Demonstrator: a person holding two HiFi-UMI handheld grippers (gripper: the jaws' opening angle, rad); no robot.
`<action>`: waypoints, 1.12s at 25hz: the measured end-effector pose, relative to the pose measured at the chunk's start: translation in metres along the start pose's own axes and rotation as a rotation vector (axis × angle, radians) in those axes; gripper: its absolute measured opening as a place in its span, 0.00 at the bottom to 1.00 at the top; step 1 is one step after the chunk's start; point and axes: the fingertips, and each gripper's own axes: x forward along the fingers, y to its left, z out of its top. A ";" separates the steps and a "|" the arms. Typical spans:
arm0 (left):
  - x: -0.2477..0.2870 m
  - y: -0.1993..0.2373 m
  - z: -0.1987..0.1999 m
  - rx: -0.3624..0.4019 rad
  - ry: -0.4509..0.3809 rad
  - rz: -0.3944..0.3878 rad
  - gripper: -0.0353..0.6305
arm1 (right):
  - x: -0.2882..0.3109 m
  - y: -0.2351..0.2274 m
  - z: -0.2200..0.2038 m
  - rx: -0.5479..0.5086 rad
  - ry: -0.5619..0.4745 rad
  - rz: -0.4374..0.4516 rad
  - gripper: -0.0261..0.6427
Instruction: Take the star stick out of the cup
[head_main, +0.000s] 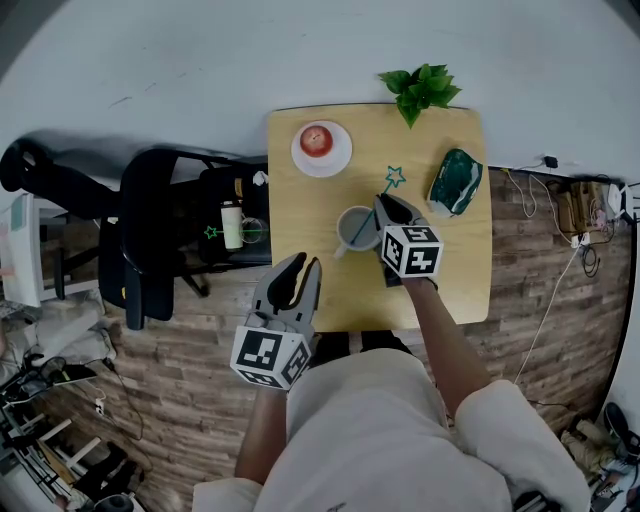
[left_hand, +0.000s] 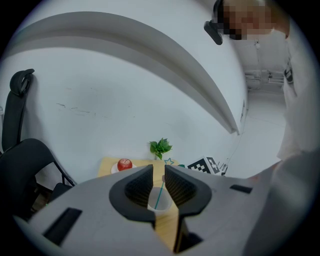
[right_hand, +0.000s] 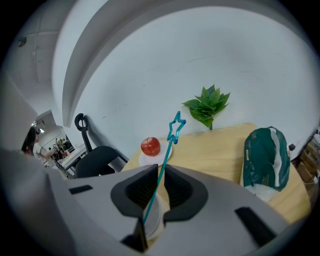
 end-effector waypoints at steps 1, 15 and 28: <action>0.000 0.000 0.000 0.000 -0.001 0.000 0.14 | 0.000 0.000 0.000 0.000 -0.001 0.000 0.09; -0.008 -0.012 0.001 0.001 -0.024 0.016 0.14 | -0.013 0.005 0.010 0.017 -0.048 0.043 0.06; -0.021 -0.032 0.002 0.006 -0.060 0.041 0.14 | -0.040 0.023 0.032 0.002 -0.130 0.143 0.05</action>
